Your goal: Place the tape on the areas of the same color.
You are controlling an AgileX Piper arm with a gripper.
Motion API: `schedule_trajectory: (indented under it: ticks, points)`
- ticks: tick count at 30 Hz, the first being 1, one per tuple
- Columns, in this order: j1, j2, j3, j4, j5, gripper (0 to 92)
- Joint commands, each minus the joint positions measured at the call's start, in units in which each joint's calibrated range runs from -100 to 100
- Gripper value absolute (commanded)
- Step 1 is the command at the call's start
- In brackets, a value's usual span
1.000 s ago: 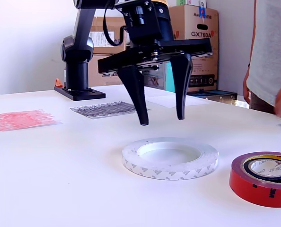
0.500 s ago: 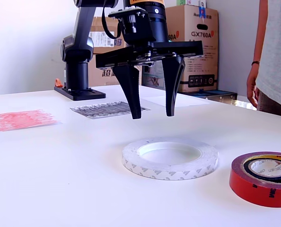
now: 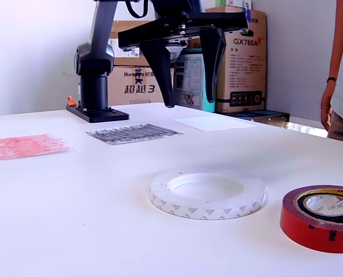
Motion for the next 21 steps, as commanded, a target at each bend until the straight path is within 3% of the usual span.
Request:
schedule_trajectory:
  ticks: [1,21]
  points:
    - [1.0,0.0,0.4,0.1,0.1,53.9]
    - [0.6,-1.7,0.3,-1.6,-2.5,53.9]
